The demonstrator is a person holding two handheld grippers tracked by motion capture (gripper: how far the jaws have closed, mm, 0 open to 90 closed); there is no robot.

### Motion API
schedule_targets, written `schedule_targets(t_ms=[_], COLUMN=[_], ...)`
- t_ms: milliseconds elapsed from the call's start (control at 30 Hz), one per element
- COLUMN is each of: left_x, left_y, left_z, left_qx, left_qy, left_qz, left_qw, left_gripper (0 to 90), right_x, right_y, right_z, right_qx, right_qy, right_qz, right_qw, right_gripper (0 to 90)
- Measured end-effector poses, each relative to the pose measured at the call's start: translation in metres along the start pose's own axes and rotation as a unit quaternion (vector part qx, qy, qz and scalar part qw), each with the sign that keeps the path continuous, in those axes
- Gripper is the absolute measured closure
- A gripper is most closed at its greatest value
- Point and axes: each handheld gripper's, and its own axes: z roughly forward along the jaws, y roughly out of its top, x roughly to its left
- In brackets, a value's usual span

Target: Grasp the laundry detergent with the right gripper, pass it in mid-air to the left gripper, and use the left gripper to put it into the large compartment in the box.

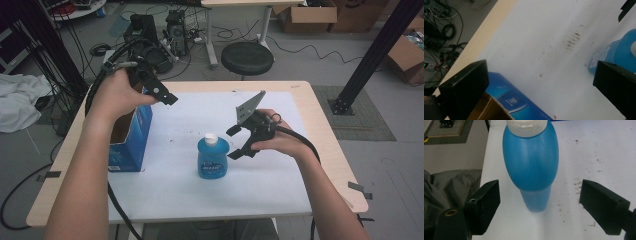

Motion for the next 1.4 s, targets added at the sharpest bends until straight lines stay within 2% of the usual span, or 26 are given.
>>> schedule_targets(t_ms=[433,933,1100,1400], left_x=[0.0,0.001,0.001,0.001], left_y=[-0.001,-0.004,-0.005,-0.006], left_z=[0.001,0.001,0.001,0.002], left_qx=[0.002,-0.001,-0.001,0.0], left_qy=[-0.002,-0.004,-0.003,-0.004], left_qz=[0.002,-0.002,-0.002,-0.004], left_qw=[1.0,1.0,1.0,1.0], left_gripper=[1.0,1.0,1.0,1.0], right_x=[0.001,0.002,0.002,0.002], right_y=[0.001,0.0,-0.001,-0.004], right_z=[0.027,0.044,0.048,0.052], right_qx=[-0.007,-0.022,-0.021,-0.039], right_qy=[0.014,0.018,0.016,0.009], right_qz=[0.0,0.0,-0.002,-0.006], right_qw=[0.9999,0.9996,0.9997,0.9992], right_gripper=[17.8,23.9,29.6,41.9])
